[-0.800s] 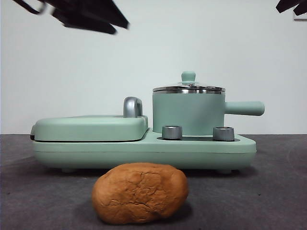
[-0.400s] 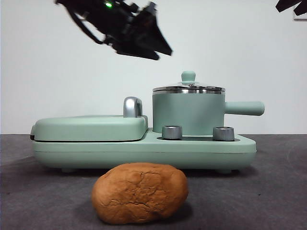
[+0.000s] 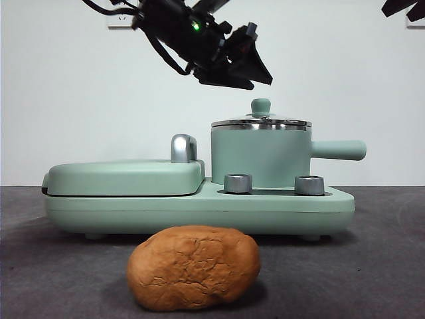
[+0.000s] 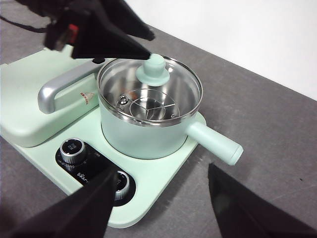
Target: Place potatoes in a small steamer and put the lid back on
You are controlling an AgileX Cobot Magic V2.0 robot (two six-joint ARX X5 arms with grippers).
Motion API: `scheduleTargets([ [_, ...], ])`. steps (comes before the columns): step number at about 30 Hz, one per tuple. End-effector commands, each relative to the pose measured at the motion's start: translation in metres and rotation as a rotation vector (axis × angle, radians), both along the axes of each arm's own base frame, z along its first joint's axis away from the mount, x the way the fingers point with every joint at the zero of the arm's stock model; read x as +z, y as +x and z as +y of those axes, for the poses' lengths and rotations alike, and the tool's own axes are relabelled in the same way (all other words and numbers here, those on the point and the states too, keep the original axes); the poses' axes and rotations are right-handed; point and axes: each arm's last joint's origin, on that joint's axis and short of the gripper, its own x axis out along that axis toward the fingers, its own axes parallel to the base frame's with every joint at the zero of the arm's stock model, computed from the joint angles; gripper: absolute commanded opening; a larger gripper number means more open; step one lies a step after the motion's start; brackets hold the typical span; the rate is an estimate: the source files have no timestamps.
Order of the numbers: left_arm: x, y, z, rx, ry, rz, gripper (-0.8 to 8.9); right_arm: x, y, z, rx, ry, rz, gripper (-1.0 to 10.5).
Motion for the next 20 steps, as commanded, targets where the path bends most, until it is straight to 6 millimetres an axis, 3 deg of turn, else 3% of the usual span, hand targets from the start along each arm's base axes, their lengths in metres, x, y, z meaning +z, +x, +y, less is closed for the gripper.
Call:
scheduleTargets([
  [1, -0.005, 0.008, -0.01, 0.003, -0.029, 0.003, 2.51, 0.007, 0.0, 0.001, -0.001, 0.015, -0.02, 2.9],
  [20, -0.034, 0.02, -0.017, 0.012, -0.006, 0.073, 2.51, 0.007, 0.0, 0.001, -0.001, 0.015, -0.02, 2.9],
])
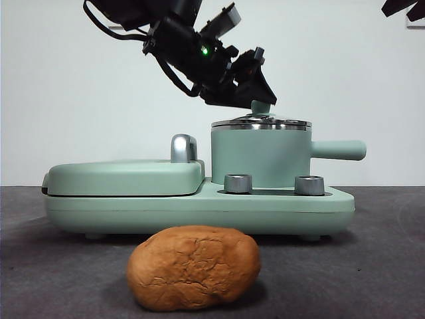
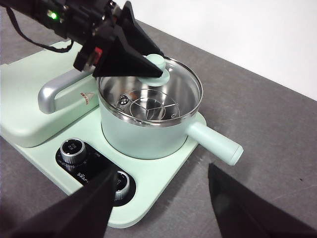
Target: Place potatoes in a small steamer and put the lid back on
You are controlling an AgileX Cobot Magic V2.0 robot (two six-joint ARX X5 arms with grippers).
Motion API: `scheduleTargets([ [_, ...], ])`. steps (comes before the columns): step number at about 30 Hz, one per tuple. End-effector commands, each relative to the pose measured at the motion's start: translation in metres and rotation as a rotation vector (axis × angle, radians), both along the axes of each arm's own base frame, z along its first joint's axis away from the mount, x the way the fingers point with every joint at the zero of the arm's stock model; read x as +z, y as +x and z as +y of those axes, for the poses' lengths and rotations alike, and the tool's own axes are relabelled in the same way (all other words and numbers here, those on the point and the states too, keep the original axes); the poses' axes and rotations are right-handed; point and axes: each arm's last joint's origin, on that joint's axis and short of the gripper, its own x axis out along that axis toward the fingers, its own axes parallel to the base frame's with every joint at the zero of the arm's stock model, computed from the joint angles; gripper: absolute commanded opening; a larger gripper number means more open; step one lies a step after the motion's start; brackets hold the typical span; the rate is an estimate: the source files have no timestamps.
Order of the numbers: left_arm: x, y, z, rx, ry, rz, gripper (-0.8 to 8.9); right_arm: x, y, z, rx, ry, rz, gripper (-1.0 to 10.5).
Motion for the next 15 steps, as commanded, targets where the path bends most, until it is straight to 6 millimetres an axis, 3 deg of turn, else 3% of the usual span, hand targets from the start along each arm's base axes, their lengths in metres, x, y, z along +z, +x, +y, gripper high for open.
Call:
scheduleTargets([
  [1, -0.0069, 0.0045, -0.0072, -0.005, 0.004, 0.009, 2.5, 0.0071, 0.0002, 0.0006, -0.001, 0.015, -0.019, 2.9],
  [7, -0.0074, 0.0051, -0.0071, 0.01, 0.01, 0.005, 2.34, 0.007, 0.0002, 0.0006, -0.001, 0.015, -0.019, 2.9],
  [12, -0.0075, 0.0055, -0.0068, 0.026, 0.015, 0.002, 0.02, 0.007, 0.0002, 0.0006, -0.001, 0.015, -0.019, 2.9],
  [15, -0.0075, 0.0055, -0.0068, 0.026, 0.015, 0.002, 0.07, 0.0071, 0.0003, 0.0006, -0.001, 0.015, -0.02, 2.9],
])
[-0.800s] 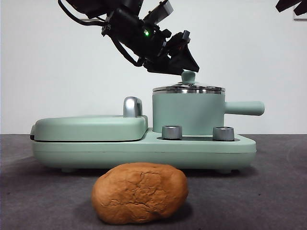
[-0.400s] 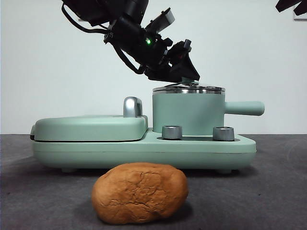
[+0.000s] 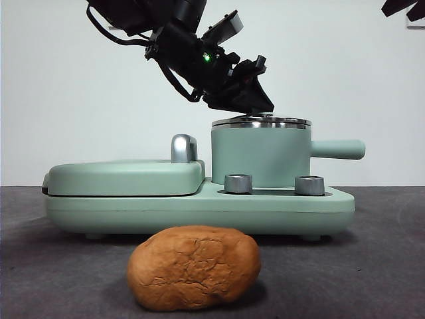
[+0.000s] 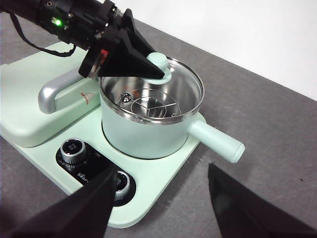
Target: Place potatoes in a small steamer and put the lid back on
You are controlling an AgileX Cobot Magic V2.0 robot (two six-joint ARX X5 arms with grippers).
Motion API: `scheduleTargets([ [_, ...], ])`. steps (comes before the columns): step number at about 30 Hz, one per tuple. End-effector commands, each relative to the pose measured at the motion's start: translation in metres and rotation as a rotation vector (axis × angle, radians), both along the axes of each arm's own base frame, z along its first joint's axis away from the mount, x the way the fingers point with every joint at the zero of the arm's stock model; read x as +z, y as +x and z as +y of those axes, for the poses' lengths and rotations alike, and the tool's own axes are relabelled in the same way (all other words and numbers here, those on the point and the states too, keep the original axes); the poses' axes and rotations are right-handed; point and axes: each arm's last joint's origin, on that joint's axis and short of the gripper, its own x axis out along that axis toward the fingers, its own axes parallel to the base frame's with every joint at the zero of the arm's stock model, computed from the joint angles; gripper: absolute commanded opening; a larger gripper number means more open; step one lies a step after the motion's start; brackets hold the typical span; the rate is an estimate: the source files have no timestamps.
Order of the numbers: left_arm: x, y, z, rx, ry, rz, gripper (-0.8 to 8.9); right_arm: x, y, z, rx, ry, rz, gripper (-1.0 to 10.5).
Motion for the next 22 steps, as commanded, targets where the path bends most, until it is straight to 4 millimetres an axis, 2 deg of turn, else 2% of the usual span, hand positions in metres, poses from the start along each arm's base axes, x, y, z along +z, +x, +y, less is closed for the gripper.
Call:
scheduleTargets([
  [1, -0.003, 0.004, -0.005, 0.006, -0.001, 0.006, 0.07, 0.007, 0.0, 0.001, -0.001, 0.015, -0.02, 2.9],
  [10, 0.005, 0.001, -0.006, 0.0, -0.011, -0.009, 0.06, 0.007, 0.0, 0.001, -0.002, 0.015, -0.02, 2.9],
  [18, 0.027, -0.007, -0.001, -0.004, -0.034, -0.059, 0.06, 0.007, 0.0, 0.001, -0.002, 0.015, -0.02, 2.9],
  [22, 0.044, -0.014, 0.004, -0.003, -0.051, -0.084, 0.07, 0.007, 0.0, 0.001, -0.001, 0.015, -0.02, 2.9],
])
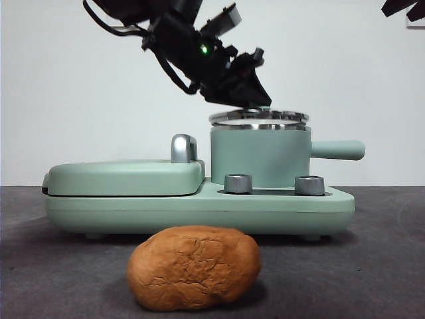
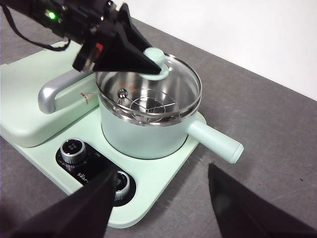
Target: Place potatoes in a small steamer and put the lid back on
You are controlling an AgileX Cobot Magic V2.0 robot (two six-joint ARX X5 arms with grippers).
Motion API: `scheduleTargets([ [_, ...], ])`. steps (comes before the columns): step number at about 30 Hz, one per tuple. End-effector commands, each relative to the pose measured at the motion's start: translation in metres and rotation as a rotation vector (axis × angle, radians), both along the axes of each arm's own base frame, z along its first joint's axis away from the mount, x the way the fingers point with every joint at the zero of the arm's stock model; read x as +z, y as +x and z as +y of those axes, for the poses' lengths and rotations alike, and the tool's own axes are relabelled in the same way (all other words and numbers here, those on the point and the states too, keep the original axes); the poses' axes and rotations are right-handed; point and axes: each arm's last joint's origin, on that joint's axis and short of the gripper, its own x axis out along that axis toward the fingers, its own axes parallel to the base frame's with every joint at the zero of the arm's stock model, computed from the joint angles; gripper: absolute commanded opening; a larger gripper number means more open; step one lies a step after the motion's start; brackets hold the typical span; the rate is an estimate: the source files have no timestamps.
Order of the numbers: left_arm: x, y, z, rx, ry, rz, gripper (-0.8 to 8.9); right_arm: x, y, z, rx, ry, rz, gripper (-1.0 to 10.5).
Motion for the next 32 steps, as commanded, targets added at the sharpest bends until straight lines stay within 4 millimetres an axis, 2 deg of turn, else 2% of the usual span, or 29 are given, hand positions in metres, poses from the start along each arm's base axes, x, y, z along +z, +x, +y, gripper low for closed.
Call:
scheduleTargets([
  [1, 0.036, -0.01, 0.002, -0.011, -0.062, -0.084, 0.07, 0.007, 0.0, 0.001, -0.001, 0.015, -0.019, 2.9],
  [7, 0.066, -0.03, 0.017, -0.004, -0.064, -0.059, 0.06, 0.007, 0.0, 0.001, -0.001, 0.015, -0.019, 2.9],
  [11, 0.081, -0.044, 0.034, 0.027, -0.054, 0.026, 0.09, 0.007, 0.0, 0.001, -0.001, 0.015, -0.018, 2.9],
  [20, 0.12, -0.08, 0.078, 0.041, -0.057, 0.022, 0.09, 0.005, -0.001, 0.001, 0.001, 0.01, 0.005, 2.9],
  [26, 0.125, -0.112, 0.117, 0.083, -0.057, 0.036, 0.09, 0.002, -0.004, 0.009, 0.071, -0.018, 0.019, 2.9],
  [32, 0.111, -0.154, 0.153, 0.147, -0.072, 0.053, 0.09, -0.001, -0.009, 0.031, 0.231, -0.05, 0.023, 3.1],
])
